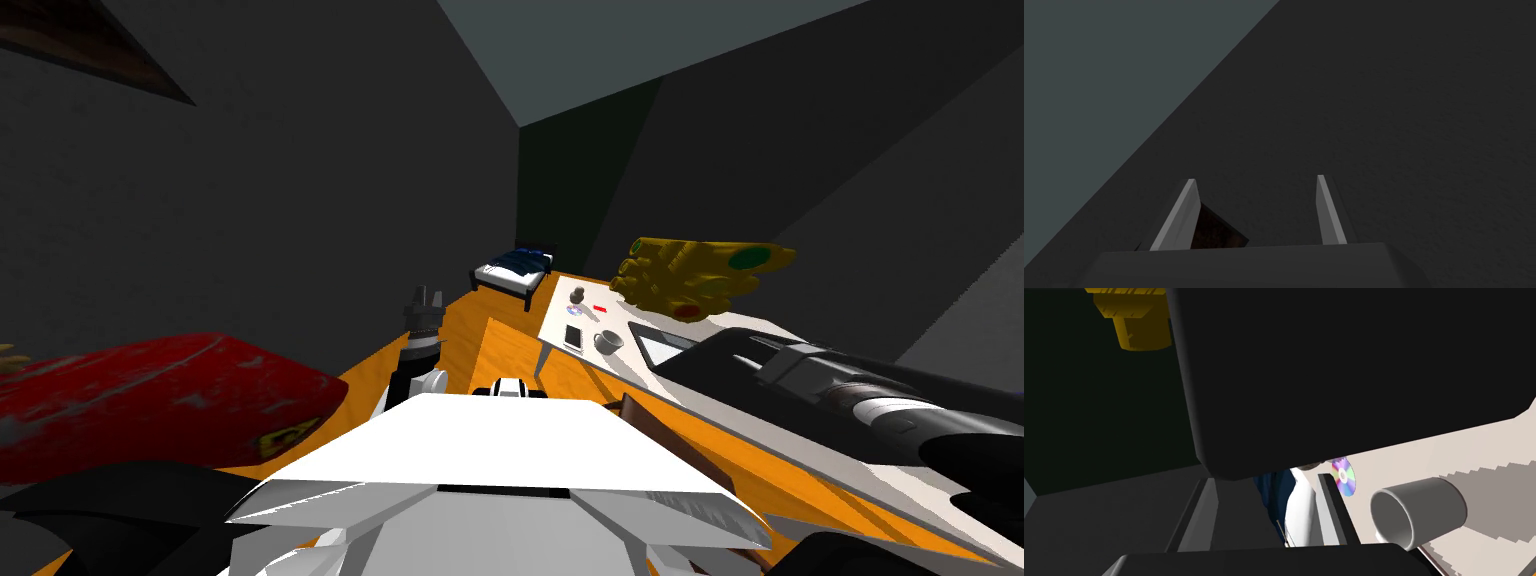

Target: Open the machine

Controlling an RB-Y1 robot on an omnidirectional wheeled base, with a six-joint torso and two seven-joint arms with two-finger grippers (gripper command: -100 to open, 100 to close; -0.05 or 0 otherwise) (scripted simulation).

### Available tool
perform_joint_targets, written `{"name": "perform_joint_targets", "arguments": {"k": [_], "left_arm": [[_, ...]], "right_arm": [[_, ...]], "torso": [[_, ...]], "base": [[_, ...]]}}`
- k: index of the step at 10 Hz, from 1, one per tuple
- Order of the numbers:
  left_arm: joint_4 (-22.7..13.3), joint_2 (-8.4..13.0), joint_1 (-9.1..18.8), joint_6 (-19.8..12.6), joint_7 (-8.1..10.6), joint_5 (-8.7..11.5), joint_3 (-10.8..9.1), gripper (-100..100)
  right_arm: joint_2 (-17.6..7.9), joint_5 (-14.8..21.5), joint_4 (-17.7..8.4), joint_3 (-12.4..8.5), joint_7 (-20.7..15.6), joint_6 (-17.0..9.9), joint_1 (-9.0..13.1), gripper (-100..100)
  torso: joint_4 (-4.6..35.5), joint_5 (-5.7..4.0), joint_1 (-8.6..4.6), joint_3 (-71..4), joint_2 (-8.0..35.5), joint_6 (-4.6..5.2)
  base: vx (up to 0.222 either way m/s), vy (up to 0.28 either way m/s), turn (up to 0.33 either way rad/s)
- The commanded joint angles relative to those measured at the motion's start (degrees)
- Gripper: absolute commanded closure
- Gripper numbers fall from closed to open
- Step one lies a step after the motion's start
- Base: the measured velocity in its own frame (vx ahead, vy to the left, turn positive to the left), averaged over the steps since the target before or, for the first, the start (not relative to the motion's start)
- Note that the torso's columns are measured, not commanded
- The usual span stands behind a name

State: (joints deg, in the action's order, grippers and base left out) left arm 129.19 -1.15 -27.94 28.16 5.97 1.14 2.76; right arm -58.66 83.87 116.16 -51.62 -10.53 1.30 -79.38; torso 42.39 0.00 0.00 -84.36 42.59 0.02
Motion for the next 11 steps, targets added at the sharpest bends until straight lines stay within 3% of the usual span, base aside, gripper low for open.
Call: {"name": "perform_joint_targets", "arguments": {"k": [1,2,4,7,8,9,11], "left_arm": [[0.0,0.0,0.03,0.0,0.0,0.0,0.01,0],[0.0,0.0,0.02,0.0,0.0,0.0,0.0,0],[0.0,0.0,0.0,0.0,0.0,0.0,0.0,0],[0.0,0.0,-0.01,0.0,0.0,0.0,0.0,0],[0.0,0.0,-0.01,0.0,0.0,0.0,0.0,0],[0.0,0.0,0.02,0.0,0.0,0.0,0.01,0],[0.0,0.0,0.01,0.0,0.0,0.0,0.0,0]], "right_arm": [[-4.25,-4.42,-4.37,4.27,-1.74,3.57,4.53,100],[-4.39,-6.2,-5.86,5.42,-1.74,3.57,4.48,100],[-4.39,-6.4,-9.01,8.9,-1.74,3.16,4.37,100],[-4.39,-6.4,-9.01,8.9,-1.74,3.57,6.85,100],[-7.62,-9.3,-11.65,11.86,-3.49,5.64,8.54,100],[-8.77,-10.82,-12.71,13.36,-3.49,6.07,8.94,100],[-8.77,-12.81,-16.44,16.78,-3.49,7.15,12.76,100]], "torso": [[-0.03,-0.03,-0.05,-0.02,0.01,-0.13],[-0.06,-0.06,-0.1,-0.08,-0.12,-0.07],[-0.19,-0.01,-0.03,-0.37,-0.58,-0.02],[-0.12,0.03,0.05,-0.25,-0.37,-0.03],[-0.09,0.02,0.03,-0.19,-0.27,-0.03],[-0.03,-0.01,-0.02,-0.04,0.01,-0.12],[-0.09,-0.05,-0.1,-0.18,-0.31,0.02]], "base": [[-0.137,-0.016,0.285],[-0.089,-0.013,-0.001],[-0.012,-0.002,-0.025],[0.013,0.001,0.002],[-0.112,-0.006,0.305],[-0.152,-0.006,0.283],[-0.049,-0.001,0.008]]}}
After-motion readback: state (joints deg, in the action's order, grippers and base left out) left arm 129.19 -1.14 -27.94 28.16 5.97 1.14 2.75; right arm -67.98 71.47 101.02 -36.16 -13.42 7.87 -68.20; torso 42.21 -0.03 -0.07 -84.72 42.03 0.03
